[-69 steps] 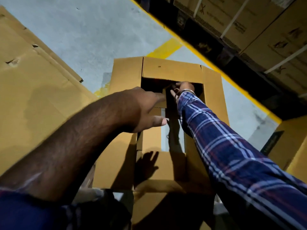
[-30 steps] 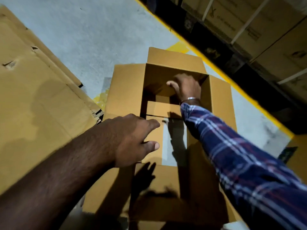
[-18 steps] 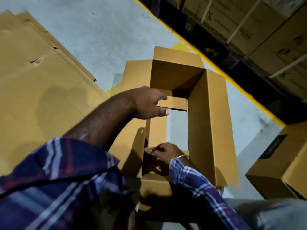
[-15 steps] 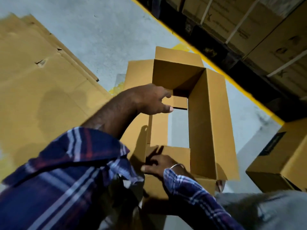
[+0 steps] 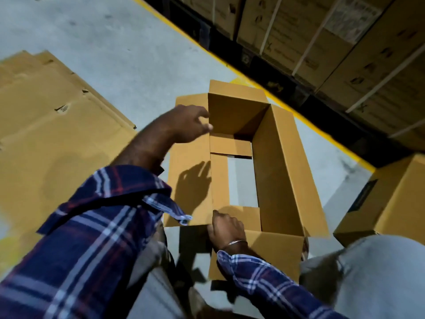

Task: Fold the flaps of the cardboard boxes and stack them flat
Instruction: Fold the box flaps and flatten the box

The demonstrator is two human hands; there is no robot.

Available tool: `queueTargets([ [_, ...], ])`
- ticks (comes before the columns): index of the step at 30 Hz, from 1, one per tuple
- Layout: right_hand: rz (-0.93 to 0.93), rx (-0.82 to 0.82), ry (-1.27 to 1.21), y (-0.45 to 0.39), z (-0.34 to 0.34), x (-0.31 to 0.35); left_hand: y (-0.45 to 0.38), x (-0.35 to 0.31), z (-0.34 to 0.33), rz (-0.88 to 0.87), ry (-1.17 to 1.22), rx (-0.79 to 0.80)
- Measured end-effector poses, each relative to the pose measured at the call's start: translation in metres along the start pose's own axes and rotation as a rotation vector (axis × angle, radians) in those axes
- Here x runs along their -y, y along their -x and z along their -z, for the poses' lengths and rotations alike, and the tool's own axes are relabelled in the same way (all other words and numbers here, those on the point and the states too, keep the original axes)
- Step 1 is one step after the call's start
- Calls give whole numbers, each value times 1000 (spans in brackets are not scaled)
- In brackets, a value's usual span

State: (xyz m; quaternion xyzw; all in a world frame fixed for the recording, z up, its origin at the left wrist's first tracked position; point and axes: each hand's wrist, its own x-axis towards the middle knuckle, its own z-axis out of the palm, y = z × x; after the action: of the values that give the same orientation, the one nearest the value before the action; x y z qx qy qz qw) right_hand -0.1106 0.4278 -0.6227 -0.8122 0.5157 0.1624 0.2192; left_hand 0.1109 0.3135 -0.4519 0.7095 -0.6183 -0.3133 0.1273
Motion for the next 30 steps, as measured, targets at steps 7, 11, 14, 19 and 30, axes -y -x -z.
queueTargets([
  [7,-29,-108,-279,5,73,-40,24,105,-46,668,573,-603],
  [11,-33,-186,-498,12,103,-54,63,88,-164,947,1004,-160],
  [14,30,-212,-632,17,114,-65,74,43,-218,985,1335,75],
  [19,153,-213,-776,23,120,-82,58,39,-245,958,1454,-91],
  [30,246,-298,-1815,3,194,-94,66,-8,-82,251,1365,-812],
])
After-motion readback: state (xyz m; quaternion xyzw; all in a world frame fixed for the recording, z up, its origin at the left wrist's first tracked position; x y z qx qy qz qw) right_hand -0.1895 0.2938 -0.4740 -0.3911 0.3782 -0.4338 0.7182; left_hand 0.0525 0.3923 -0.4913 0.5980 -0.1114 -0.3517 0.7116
